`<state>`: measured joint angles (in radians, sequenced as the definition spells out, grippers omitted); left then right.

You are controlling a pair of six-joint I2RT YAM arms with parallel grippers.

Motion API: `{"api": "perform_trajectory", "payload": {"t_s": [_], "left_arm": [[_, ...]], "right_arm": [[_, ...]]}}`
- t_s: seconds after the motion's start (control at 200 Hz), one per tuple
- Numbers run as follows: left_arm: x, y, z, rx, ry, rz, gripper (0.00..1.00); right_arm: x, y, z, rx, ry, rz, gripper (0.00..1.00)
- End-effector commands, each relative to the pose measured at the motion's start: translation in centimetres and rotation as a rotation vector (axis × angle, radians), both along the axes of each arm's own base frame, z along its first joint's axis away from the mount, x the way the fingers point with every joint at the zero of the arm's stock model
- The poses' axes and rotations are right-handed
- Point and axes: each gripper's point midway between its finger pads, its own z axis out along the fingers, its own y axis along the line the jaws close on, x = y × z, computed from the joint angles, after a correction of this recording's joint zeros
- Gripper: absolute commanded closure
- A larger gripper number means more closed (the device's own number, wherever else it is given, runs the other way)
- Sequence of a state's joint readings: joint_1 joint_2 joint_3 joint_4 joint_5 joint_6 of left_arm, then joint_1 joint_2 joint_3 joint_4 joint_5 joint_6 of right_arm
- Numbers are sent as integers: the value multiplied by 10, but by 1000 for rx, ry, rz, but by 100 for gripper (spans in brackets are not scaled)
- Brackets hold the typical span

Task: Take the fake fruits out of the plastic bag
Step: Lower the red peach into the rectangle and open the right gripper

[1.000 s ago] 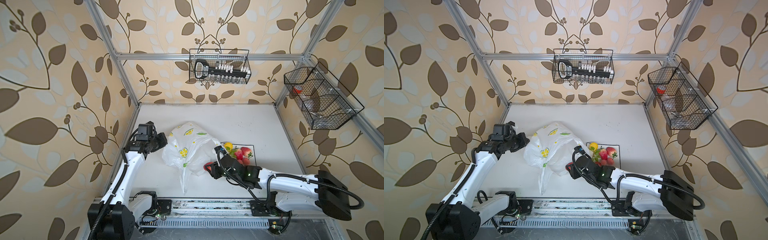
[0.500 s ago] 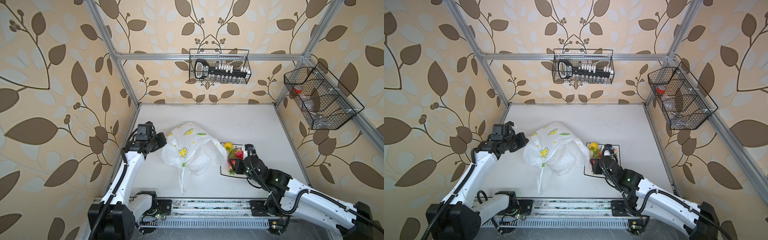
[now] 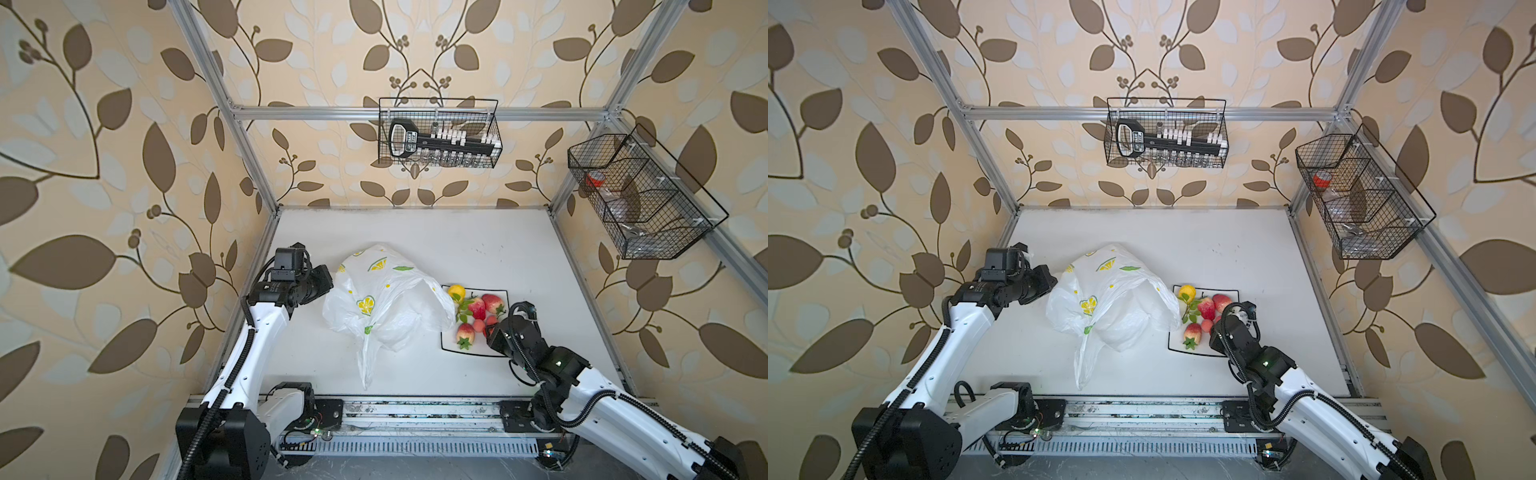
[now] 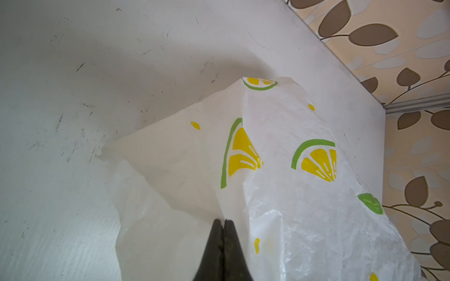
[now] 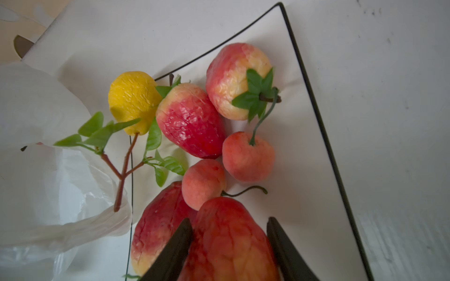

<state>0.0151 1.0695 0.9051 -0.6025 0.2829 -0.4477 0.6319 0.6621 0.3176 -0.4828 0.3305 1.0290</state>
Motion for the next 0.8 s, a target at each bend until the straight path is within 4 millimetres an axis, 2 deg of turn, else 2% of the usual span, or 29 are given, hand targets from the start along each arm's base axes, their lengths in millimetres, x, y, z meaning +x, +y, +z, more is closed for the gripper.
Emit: {"api": "perform_trajectory", "payload": {"t_s": [0.0,0.295,0.505,0.68,0.795], "left_arm": [[3,4,7,9,-21,3,100],[3,4,6,13,-16,-1,100],[2,3,5,13,-12,-5,100],[2,3,5,15,-14,-11,100],[3,3,6,15,-17,-11,100]], "right_arm": [[-7,-1,-13,34,44,-31,62],[-4,8,-24,56,48,-7,57],[-2,7,-24,49,48,-14,42],[-6,-5,-24,6,94,-81,35],[-8,-13,-16,-13,96,-119,32]]}}
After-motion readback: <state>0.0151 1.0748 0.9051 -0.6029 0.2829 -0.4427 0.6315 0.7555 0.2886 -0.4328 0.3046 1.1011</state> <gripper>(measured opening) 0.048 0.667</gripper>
